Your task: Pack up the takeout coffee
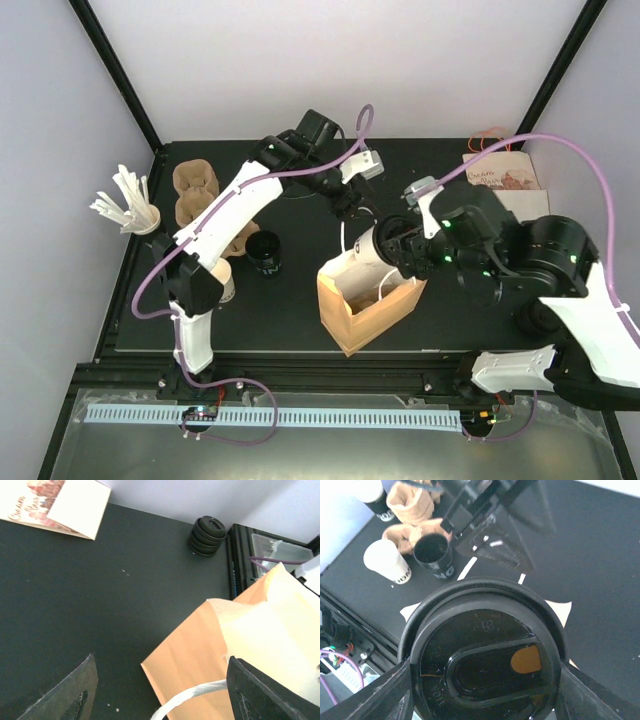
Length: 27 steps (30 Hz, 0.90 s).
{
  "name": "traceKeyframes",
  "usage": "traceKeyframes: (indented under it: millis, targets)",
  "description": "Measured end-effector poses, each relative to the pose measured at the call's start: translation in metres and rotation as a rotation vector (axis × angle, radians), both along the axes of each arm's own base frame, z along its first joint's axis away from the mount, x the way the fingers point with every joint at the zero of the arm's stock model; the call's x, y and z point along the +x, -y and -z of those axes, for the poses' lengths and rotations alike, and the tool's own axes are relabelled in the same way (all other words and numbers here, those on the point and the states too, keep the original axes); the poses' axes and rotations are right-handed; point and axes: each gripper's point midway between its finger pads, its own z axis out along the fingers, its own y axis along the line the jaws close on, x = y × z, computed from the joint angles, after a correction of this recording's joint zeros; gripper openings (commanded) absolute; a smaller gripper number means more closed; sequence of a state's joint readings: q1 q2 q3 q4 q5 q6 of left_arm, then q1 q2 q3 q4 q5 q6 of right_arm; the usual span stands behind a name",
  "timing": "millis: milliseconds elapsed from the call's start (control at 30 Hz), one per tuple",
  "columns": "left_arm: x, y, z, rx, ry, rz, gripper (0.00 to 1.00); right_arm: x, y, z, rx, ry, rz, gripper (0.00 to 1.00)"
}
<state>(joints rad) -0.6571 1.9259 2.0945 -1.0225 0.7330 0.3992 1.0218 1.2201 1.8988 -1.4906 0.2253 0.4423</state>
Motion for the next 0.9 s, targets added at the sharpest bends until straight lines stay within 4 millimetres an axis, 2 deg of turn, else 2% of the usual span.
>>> traceKeyframes:
  millis: [167,367,533,667,800,900]
  targets:
    - [-0.004,-0.005,0.004,-0.022,-0.090,0.034,0.59,0.001,0.008,-0.028,0.049,0.069,0.008,0.49]
    - [-0.010,-0.013,-0.008,-0.088,-0.179,0.070,0.57,0.008,0.017,-0.042,0.041,0.134,0.043,0.49]
    - [-0.014,-0.017,-0.007,-0.108,-0.255,0.087,0.52,0.016,0.034,-0.060,0.056,0.219,0.116,0.49]
    - [-0.020,-0.017,-0.002,-0.108,-0.315,0.105,0.33,0.020,0.054,-0.072,0.059,0.286,0.189,0.49]
    - [-0.023,-0.018,0.000,-0.104,-0.356,0.103,0.04,0.028,0.068,-0.079,0.034,0.340,0.264,0.46]
    - [-0.021,-0.018,-0.001,-0.103,-0.380,0.085,0.02,0.036,0.071,-0.081,0.013,0.368,0.310,0.46]
